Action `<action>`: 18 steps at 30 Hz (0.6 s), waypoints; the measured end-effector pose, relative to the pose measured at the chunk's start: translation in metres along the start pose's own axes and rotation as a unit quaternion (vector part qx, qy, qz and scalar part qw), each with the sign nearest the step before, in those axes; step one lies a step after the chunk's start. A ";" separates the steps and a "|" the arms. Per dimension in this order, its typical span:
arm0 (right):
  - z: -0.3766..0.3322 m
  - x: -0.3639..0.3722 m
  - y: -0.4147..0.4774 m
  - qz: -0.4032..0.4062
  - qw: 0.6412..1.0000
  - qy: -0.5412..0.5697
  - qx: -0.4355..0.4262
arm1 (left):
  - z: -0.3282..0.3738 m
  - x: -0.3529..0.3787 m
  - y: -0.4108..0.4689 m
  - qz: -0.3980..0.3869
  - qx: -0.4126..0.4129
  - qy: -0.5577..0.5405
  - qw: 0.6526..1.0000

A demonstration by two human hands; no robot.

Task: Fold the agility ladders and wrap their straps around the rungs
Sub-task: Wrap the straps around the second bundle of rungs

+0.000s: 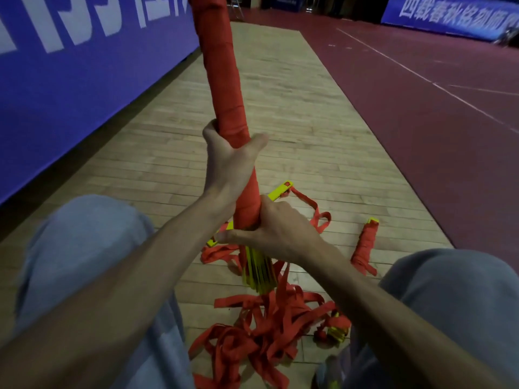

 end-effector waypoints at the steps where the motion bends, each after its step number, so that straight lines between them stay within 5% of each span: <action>1: 0.003 -0.003 0.000 0.039 0.999 -0.033 0.014 | -0.003 0.002 -0.002 -0.006 -0.032 -0.027 0.999; 3: 0.007 -0.012 0.000 0.082 0.997 -0.013 0.008 | -0.007 0.005 -0.004 -0.018 -0.077 -0.077 0.994; 6: 0.011 -0.022 0.001 0.032 0.991 0.130 -0.024 | -0.004 0.004 -0.001 -0.032 -0.082 -0.115 0.989; 11: 0.011 -0.039 -0.005 -0.091 0.887 0.445 -0.087 | 0.014 0.006 0.004 -0.088 -0.068 -0.172 0.979; 14: 0.000 -0.031 -0.009 -0.146 0.864 0.469 -0.112 | 0.011 0.019 -0.006 -0.125 -0.146 -0.251 0.949; 18: -0.007 -0.023 -0.011 -0.168 0.898 0.391 -0.110 | 0.011 0.033 -0.013 -0.185 -0.175 -0.392 0.884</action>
Point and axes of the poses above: each hand's wrist, its own y-axis towards the middle knuckle, its own x-axis out of the palm, z = x × y, the point moved 8 cm from there along y, towards the middle knuckle, and after that the axes turned 13 degrees about -y, right-handed, at the moved point
